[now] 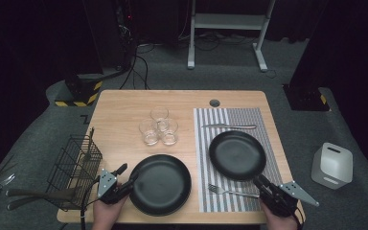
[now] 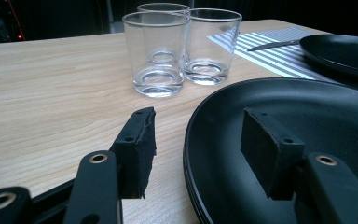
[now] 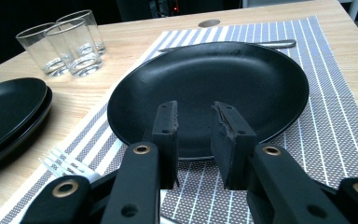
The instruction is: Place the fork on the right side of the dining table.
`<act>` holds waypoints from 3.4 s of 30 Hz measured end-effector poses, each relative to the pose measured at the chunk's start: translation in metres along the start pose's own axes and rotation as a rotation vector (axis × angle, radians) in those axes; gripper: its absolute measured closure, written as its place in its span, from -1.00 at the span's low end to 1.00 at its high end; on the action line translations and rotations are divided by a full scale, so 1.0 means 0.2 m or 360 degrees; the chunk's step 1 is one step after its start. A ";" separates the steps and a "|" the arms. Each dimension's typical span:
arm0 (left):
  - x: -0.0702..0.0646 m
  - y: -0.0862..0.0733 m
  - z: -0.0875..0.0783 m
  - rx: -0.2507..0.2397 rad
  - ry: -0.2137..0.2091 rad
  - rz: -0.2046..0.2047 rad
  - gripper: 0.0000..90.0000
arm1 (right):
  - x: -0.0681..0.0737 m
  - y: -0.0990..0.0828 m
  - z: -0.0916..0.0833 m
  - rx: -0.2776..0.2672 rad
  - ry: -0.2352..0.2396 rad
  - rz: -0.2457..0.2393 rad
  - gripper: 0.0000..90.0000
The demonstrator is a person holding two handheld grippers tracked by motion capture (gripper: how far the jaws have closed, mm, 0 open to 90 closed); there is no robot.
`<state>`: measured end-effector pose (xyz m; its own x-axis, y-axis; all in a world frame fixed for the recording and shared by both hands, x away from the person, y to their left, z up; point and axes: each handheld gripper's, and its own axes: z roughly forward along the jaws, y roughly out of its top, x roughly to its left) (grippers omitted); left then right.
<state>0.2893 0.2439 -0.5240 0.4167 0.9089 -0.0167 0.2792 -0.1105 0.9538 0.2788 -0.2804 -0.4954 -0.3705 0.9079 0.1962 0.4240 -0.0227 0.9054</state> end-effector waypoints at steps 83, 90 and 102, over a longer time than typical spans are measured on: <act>0.00 0.00 0.00 -0.0001 -0.0006 0.0014 0.00 | 0.49 -0.10 0.35 0.0410 0.0364 -0.0336 0.52; 0.00 0.00 0.00 0.0001 -0.0005 0.0014 0.00 | 0.45 -0.10 0.33 0.0411 0.0349 -0.0323 0.52; 0.00 0.00 0.00 -0.0003 -0.0008 0.0010 0.00 | 0.25 -0.04 0.17 0.0326 0.0182 -0.0250 0.48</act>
<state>0.2889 0.2434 -0.5241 0.4227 0.9062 -0.0123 0.2749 -0.1152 0.9545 0.2848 -0.2208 -0.5045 -0.5308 0.8401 0.1115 0.5078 0.2100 0.8355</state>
